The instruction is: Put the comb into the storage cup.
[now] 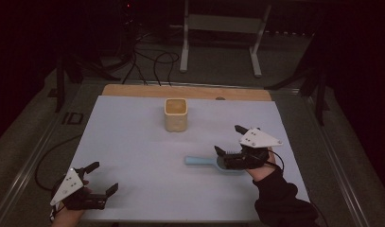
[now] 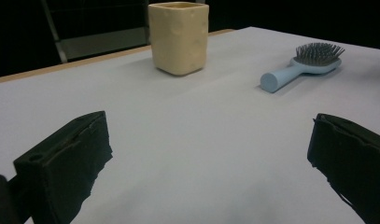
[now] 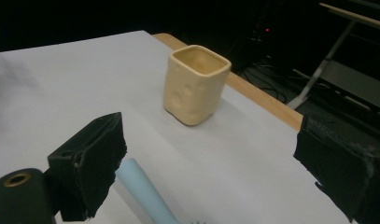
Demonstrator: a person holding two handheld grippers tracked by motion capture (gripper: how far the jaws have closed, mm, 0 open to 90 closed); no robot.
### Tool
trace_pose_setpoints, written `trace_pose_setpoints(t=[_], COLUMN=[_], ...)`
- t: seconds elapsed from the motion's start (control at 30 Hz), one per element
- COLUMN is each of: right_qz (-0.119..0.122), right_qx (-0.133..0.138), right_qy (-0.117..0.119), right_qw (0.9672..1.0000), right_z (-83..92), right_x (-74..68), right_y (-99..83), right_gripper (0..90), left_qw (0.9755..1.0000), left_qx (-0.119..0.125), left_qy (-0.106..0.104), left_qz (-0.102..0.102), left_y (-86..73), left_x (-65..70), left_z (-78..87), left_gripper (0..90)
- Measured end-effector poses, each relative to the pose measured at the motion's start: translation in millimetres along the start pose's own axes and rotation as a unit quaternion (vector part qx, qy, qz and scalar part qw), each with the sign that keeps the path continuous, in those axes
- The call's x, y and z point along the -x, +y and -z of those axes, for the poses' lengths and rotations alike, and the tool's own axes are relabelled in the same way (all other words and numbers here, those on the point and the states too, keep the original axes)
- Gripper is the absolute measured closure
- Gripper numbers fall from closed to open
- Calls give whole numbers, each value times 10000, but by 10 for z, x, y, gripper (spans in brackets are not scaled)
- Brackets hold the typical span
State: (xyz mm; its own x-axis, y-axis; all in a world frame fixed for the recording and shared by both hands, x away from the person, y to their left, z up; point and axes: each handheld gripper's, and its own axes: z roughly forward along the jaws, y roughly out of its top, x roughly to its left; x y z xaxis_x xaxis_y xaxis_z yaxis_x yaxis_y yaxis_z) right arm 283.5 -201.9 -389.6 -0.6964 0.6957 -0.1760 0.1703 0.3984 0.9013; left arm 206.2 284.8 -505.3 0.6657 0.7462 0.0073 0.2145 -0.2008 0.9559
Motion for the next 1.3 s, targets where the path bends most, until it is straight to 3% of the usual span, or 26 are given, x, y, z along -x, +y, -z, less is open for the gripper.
trace_pose_setpoints(t=[0.77, 1.2, 1.3], right_qz=[-291, -323, -358], right_qx=[45, -252, -302], right_qy=[478, 654, 716], right_qw=[9984, 9970, 9963], right_z=[-475, -786, -836], right_x=[-96, -236, -256], right_y=[30, -72, -104], right_gripper=[80, 86, 132], left_qw=[10000, 10000, 10000], left_qx=[-2, -1, 6], left_qy=[-40, -50, -48], left_qz=[21, 32, 31], left_y=[7, 5, 4], left_x=[18, 15, 14], left_z=[1, 5, 5], left_gripper=[0, 0, 0])
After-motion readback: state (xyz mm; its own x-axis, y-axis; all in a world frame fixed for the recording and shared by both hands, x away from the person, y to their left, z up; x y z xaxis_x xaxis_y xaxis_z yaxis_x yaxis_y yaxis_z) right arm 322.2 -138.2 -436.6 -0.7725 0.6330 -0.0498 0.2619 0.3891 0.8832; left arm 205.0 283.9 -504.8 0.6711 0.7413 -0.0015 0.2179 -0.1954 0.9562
